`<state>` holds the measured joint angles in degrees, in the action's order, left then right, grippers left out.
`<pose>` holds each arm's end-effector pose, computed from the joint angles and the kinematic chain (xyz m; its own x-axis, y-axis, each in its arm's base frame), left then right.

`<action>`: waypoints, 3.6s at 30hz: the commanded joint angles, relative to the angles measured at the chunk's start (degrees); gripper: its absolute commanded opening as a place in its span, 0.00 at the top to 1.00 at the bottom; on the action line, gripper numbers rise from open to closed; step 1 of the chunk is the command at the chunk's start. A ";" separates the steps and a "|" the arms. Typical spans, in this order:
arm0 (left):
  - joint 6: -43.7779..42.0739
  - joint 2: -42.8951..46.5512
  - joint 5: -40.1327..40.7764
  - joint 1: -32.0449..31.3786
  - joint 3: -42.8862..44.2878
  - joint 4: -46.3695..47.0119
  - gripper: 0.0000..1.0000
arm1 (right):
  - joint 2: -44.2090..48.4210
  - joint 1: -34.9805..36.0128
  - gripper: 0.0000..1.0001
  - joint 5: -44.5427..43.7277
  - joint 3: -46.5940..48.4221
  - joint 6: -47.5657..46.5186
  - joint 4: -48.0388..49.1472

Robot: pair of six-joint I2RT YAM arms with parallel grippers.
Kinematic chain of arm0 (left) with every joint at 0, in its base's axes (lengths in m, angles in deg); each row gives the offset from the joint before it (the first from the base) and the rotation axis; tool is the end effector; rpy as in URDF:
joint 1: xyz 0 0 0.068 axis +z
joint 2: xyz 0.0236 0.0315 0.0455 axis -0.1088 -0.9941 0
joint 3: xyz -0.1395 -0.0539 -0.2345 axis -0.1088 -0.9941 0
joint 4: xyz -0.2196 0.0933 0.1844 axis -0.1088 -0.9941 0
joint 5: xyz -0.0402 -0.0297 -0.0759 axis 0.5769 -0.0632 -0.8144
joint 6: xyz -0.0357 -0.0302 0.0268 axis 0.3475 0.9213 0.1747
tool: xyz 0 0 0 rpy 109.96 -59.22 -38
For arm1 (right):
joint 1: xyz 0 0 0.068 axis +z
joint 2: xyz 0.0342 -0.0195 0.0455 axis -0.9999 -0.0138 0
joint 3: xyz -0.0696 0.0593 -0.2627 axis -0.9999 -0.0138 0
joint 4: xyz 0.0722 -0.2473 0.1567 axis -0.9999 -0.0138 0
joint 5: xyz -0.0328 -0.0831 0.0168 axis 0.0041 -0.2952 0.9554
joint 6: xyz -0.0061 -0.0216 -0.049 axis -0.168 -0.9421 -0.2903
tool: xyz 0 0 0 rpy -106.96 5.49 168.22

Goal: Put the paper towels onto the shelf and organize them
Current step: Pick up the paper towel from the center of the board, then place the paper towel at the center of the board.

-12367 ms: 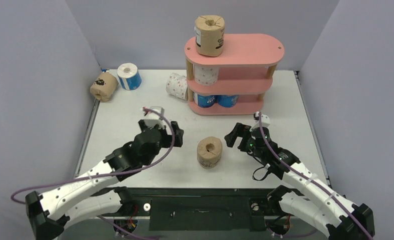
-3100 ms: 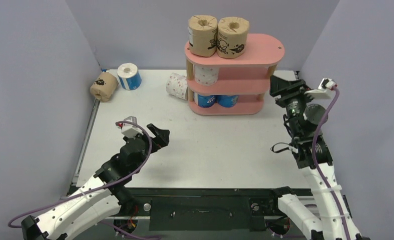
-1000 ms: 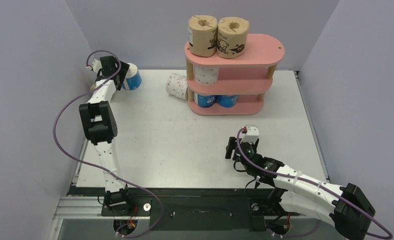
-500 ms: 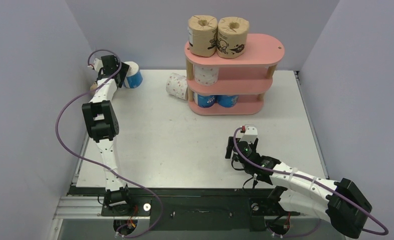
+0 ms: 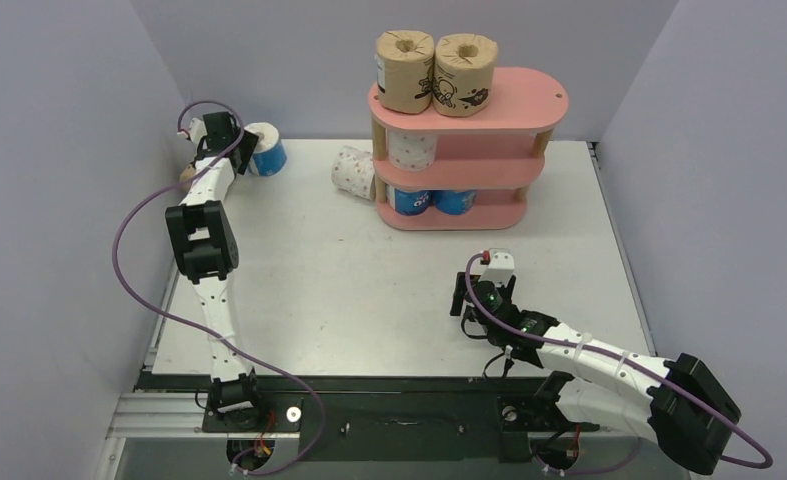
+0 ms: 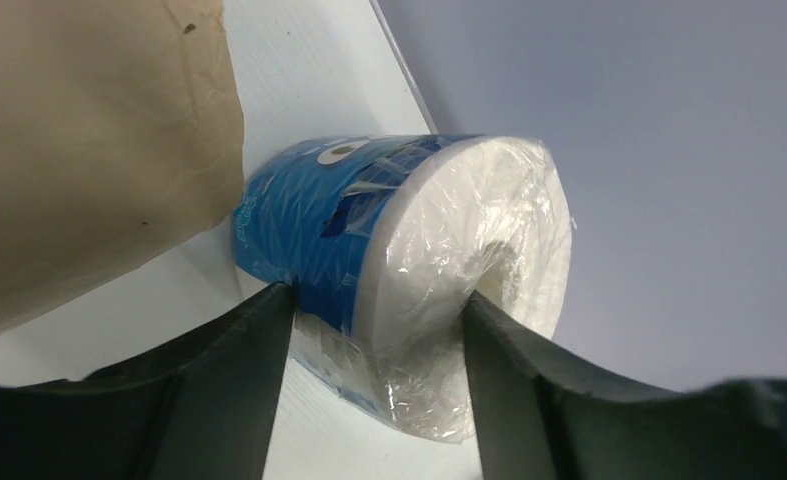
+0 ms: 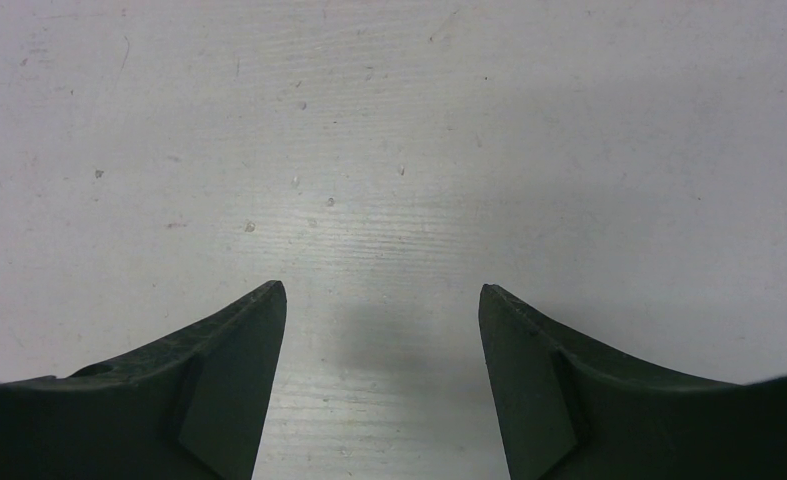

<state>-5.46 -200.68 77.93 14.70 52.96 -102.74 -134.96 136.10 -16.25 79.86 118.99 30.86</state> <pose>0.6012 0.0928 0.1894 -0.1113 -0.8698 -0.4806 -0.5993 0.4446 -0.6657 0.1665 0.1545 0.1578 -0.6160 0.1456 -0.7742 -0.0553 0.9724 0.2268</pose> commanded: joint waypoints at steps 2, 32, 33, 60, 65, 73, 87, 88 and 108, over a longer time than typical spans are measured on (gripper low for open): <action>-1.06 0.66 -2.05 0.56 0.55 0.65 0.53 | -0.60 -0.40 0.34 -0.88 2.60 -0.42 2.01; 3.92 59.88 -10.21 -5.25 -58.97 22.57 0.73 | 7.24 -0.59 0.36 1.67 0.41 0.36 2.18; 2.74 61.81 -9.26 -6.54 -60.40 21.90 0.73 | 7.30 -0.58 0.36 1.86 0.62 0.49 1.90; -14.12 83.36 9.21 -55.29 -78.86 7.20 0.72 | 18.41 -9.87 0.16 8.87 -1.55 8.78 -2.21; -14.21 77.46 7.88 -56.20 -79.31 11.05 0.72 | 22.39 -10.22 0.02 8.04 -3.39 7.86 -2.18; -14.37 71.59 6.11 -56.87 -77.77 13.28 0.68 | 20.37 -10.18 0.05 8.04 -2.82 5.31 -1.80; -14.75 71.20 7.39 -56.88 -78.41 10.72 0.58 | 18.24 -10.17 0.07 9.04 -2.03 3.38 -1.26; -14.74 71.62 7.51 -56.88 -78.55 10.52 0.56 | 18.29 -10.16 0.07 9.15 -2.00 3.29 -1.34; -8.51 87.42 27.37 -55.64 -81.29 -5.26 0.04 | 11.56 -8.24 0.11 24.20 10.22 -2.09 -4.26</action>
<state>-19.43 -118.47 94.78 -42.02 -27.59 -102.89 -118.59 126.42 1.13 84.87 118.88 25.90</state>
